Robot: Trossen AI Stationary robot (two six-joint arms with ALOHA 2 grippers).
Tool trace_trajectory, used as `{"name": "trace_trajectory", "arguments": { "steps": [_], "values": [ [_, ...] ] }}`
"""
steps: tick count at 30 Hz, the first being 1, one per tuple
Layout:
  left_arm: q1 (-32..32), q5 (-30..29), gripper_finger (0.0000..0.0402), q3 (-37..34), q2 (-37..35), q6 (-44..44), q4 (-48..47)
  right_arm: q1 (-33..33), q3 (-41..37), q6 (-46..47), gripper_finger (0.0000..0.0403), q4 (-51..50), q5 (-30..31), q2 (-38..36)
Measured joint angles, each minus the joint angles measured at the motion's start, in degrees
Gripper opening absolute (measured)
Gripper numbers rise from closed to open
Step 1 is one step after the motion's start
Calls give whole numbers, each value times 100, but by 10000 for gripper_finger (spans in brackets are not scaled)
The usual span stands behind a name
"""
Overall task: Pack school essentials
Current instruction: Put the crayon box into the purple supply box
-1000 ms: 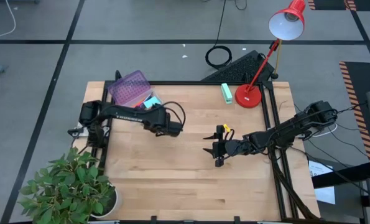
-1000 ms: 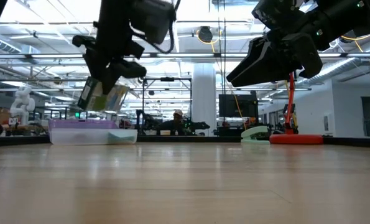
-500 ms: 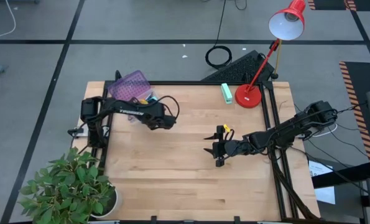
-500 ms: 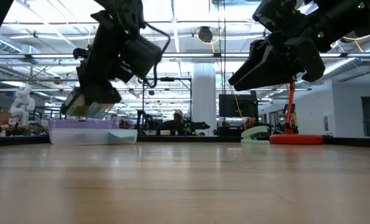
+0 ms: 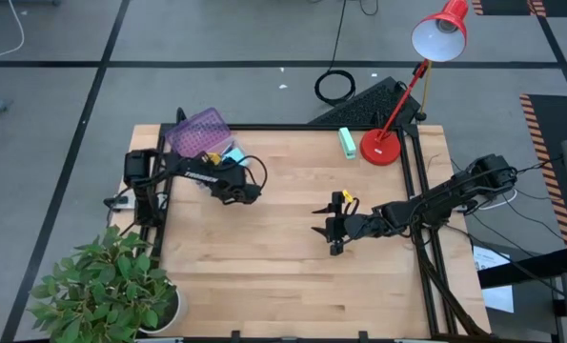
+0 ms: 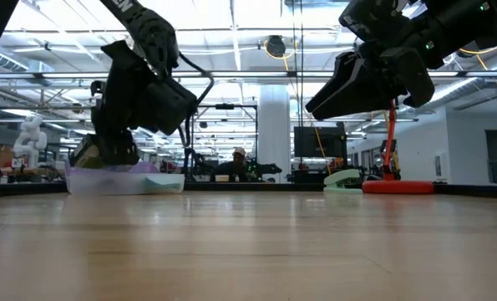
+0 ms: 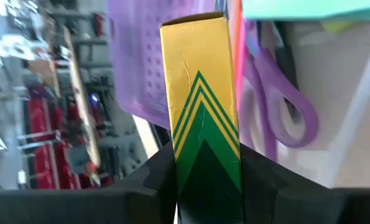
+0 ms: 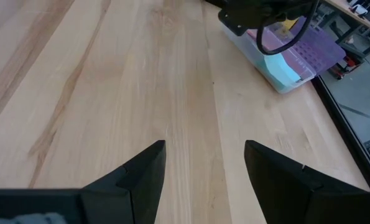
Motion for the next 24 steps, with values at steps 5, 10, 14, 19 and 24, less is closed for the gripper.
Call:
{"name": "trace_trajectory", "arguments": {
  "steps": [5,10,14,19,24],
  "values": [
    [-108,-473,134,-10,0,53,16,0,0,-27,212,17,2,0],
    [-58,-531,162,-31,0,453,439,0,2,-33,212,41,4,0],
    [7,-465,190,-34,0,557,471,0,1,-26,212,37,3,0],
    [33,-317,225,-36,0,599,405,0,2,-5,212,-1,4,0],
    [29,-127,242,-36,0,694,442,0,1,-3,212,-4,4,0]
  ]
}}
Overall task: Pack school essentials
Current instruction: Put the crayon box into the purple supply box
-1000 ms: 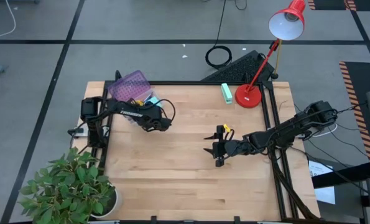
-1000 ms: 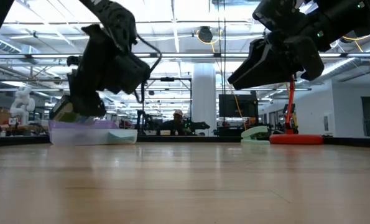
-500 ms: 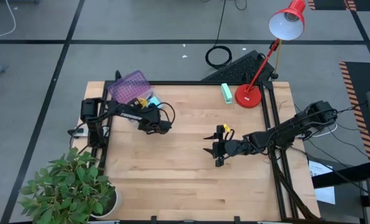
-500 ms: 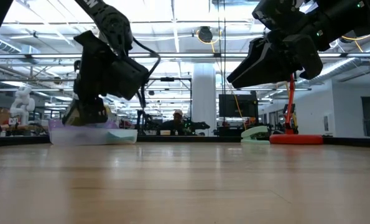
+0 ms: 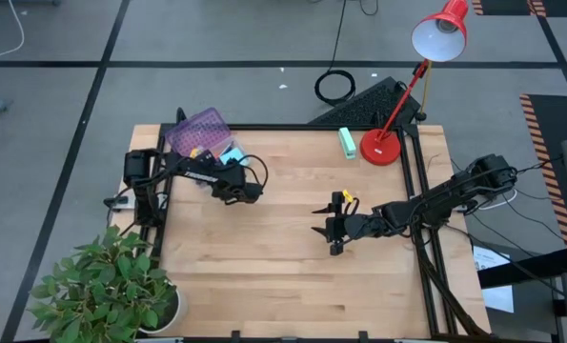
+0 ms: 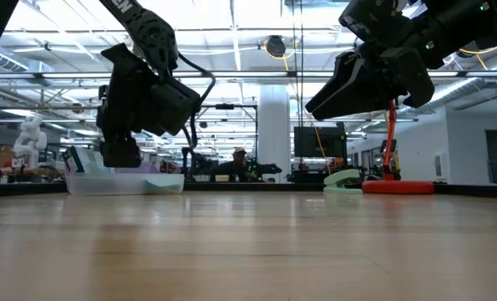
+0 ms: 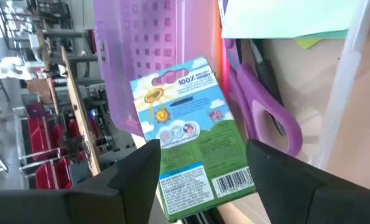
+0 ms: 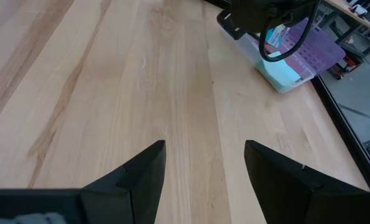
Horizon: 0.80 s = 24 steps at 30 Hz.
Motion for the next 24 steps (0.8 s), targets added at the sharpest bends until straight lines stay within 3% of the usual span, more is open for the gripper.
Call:
{"name": "trace_trajectory", "arguments": {
  "steps": [5,8,12,15,24],
  "values": [
    [4,159,243,0,0,-601,-80,0,1,0,212,0,0,0],
    [100,258,244,11,0,-1689,-552,0,1,0,212,1,0,0],
    [475,891,244,46,-127,-2925,-1213,0,1,0,212,0,0,0],
    [792,1194,244,48,-450,-2701,-1052,0,1,-4,212,2,0,0],
    [1466,1386,244,234,-1892,-1897,-646,-36,4,-226,212,46,4,0]
  ]
}}
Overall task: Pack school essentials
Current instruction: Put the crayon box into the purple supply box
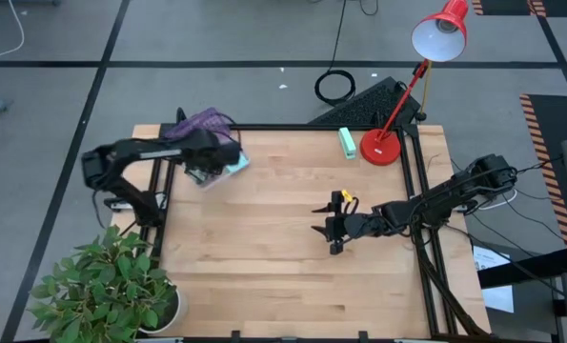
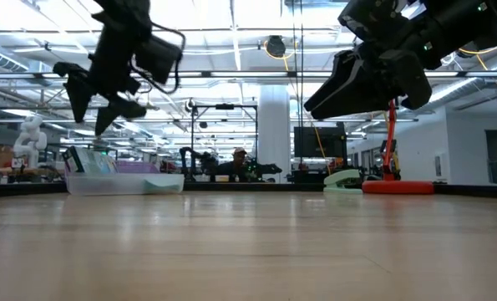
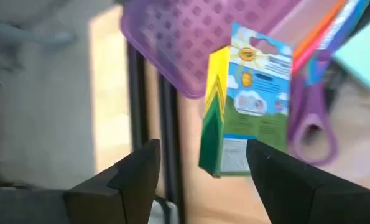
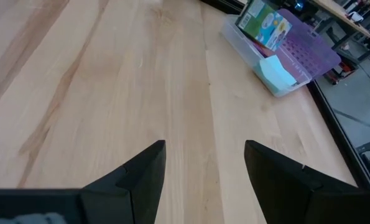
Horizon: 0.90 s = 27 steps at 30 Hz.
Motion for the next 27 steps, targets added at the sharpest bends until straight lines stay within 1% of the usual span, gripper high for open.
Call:
{"name": "trace_trajectory", "arguments": {
  "steps": [2,5,7,9,16,20,23,27],
  "values": [
    [187,313,244,-8,-308,298,320,-21,0,-19,212,-2,-2,0],
    [527,868,244,-88,-665,947,1048,-19,0,-32,212,-53,-2,0],
    [753,1178,244,-116,-724,1363,1370,-18,0,-62,212,-103,-6,0],
    [949,1365,244,-120,-722,1531,1356,10,0,-87,212,-117,-13,0],
    [1324,1450,244,-125,-725,1527,1305,93,0,-161,212,-133,-26,0],
    [1520,1759,244,-230,-729,1637,1454,93,0,-160,212,-139,-37,0],
    [1602,1842,244,-358,-722,1711,1497,90,0,-163,212,-135,-299,1],
    [1649,1838,244,-577,-725,1710,1518,90,0,-205,212,-107,-482,0]
  ]
}}
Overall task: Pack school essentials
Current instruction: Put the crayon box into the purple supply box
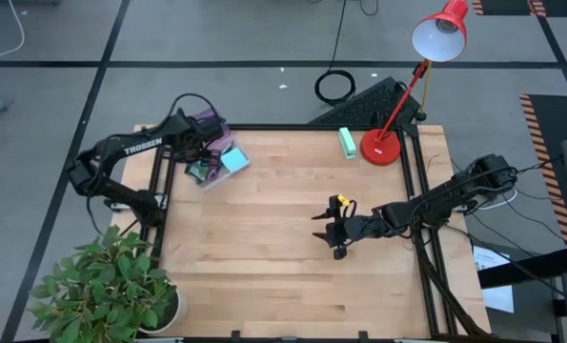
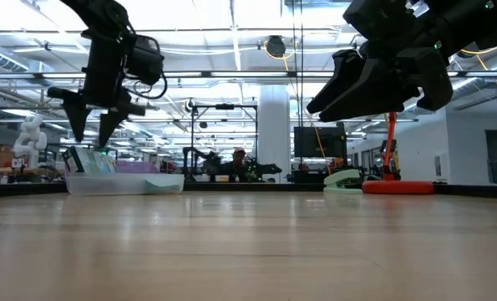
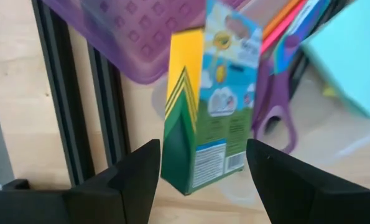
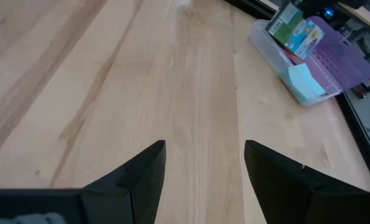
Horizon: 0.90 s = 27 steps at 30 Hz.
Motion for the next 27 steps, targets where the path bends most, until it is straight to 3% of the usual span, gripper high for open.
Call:
{"name": "trace_trajectory", "arguments": {
  "steps": [9,20,27],
  "values": [
    [263,295,244,-633,2,242,584,-4,0,-108,212,38,3,1],
    [188,297,241,-652,2,639,835,-8,0,-239,212,149,8,2],
    [-104,250,172,-566,2,1004,916,-52,0,-258,212,153,12,1]
  ]
}}
